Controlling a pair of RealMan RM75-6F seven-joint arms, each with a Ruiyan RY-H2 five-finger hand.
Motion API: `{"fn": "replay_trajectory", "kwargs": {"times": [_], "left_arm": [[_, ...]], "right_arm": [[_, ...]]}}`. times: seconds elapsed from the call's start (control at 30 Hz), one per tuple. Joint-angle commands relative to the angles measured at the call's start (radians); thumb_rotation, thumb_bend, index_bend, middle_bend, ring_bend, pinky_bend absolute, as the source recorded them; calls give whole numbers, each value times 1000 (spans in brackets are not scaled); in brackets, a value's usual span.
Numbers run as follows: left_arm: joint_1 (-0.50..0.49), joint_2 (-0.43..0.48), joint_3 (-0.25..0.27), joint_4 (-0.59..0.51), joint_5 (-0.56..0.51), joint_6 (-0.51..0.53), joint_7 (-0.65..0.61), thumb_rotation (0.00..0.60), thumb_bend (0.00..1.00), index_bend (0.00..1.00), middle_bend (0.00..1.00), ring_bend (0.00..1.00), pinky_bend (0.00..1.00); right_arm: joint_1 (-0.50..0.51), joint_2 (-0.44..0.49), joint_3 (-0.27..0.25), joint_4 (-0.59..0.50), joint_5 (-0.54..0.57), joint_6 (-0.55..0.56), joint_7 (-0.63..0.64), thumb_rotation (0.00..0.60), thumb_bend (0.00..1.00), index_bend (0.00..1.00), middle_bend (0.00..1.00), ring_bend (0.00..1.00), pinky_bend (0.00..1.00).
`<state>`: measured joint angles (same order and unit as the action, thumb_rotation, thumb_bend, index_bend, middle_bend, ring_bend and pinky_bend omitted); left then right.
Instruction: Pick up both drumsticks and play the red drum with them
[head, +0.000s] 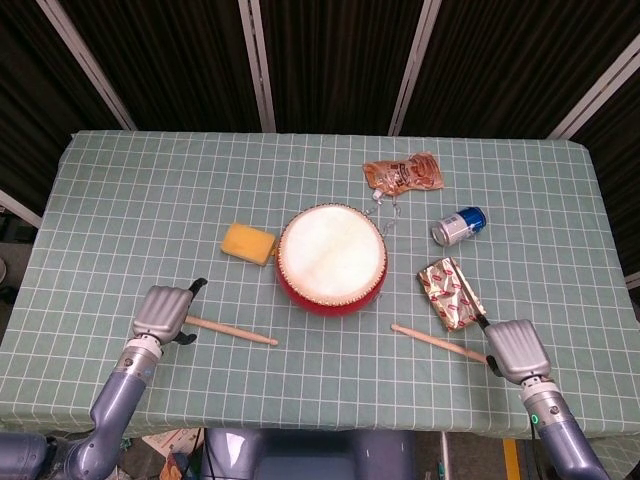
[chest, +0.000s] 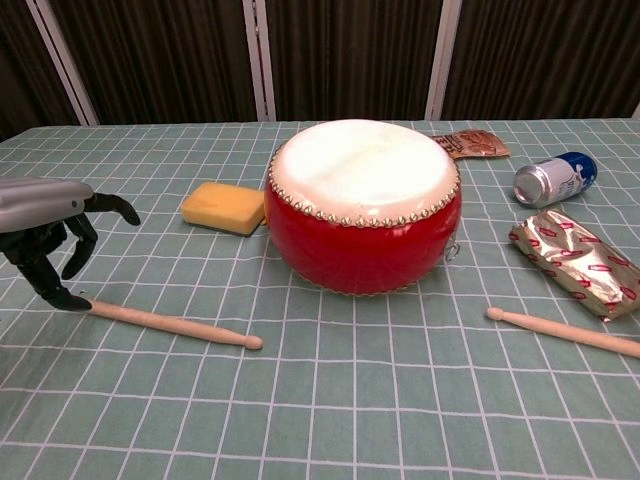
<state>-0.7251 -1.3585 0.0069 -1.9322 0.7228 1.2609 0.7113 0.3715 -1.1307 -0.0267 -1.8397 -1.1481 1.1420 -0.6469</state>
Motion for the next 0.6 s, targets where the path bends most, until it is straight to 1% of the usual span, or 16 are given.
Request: {"fn": "replay_trajectory", "kwargs": {"times": [0.03, 0.07, 0.13, 0.17, 0.23, 0.27, 0.33, 0.37, 0.4, 0.47, 0.53, 0.6], "left_arm": [[49, 51, 19, -25, 102, 25, -78, 600, 119, 120, 491, 661, 716], [66, 67, 27, -30, 139, 34, -106, 600, 119, 117, 442, 607, 650], [105, 101, 49, -33, 226, 58, -170, 600, 119, 109, 366, 514, 551], [128, 119, 62, -32, 276, 73, -207, 600, 119, 103, 326, 461, 505], [175, 151, 93, -15, 380, 109, -283, 600, 119, 90, 266, 374, 445], [200, 166, 110, -1, 430, 129, -321, 600, 119, 82, 233, 327, 418], [250, 188, 141, 40, 520, 175, -396, 600, 120, 63, 172, 250, 372], [274, 196, 153, 66, 558, 197, -432, 600, 119, 44, 125, 198, 337], [296, 203, 165, 92, 590, 217, -463, 600, 118, 30, 93, 163, 312], [338, 217, 181, 145, 639, 258, -518, 600, 115, 2, 17, 75, 217], [374, 229, 190, 190, 673, 292, -565, 600, 112, 0, 0, 25, 123], [406, 245, 194, 216, 693, 318, -603, 600, 106, 0, 0, 0, 60]], "right_arm": [[-9, 6, 4, -2, -10, 32, -2, 600, 348, 229, 976, 982, 906], [-15, 10, 6, -1, -21, 46, 5, 600, 348, 218, 940, 952, 875], [-30, 17, 14, -2, -51, 82, 40, 600, 348, 188, 844, 871, 800], [-40, 22, 18, -2, -68, 102, 69, 600, 348, 161, 773, 808, 740], [-60, 33, 25, 1, -110, 139, 144, 600, 347, 84, 613, 657, 598], [-71, 39, 27, 6, -133, 157, 182, 600, 347, 57, 558, 600, 549], [-92, 48, 28, 26, -184, 194, 264, 600, 337, 7, 386, 407, 418], [-103, 51, 27, 38, -210, 213, 302, 600, 332, 1, 330, 341, 380], [-114, 54, 25, 51, -234, 232, 335, 600, 321, 0, 250, 248, 326], [-137, 54, 24, 79, -272, 274, 390, 600, 299, 0, 143, 134, 246], [-159, 50, 20, 109, -302, 312, 427, 600, 269, 0, 42, 39, 160], [-182, 43, 19, 137, -319, 348, 447, 600, 251, 0, 8, 8, 120]]}}
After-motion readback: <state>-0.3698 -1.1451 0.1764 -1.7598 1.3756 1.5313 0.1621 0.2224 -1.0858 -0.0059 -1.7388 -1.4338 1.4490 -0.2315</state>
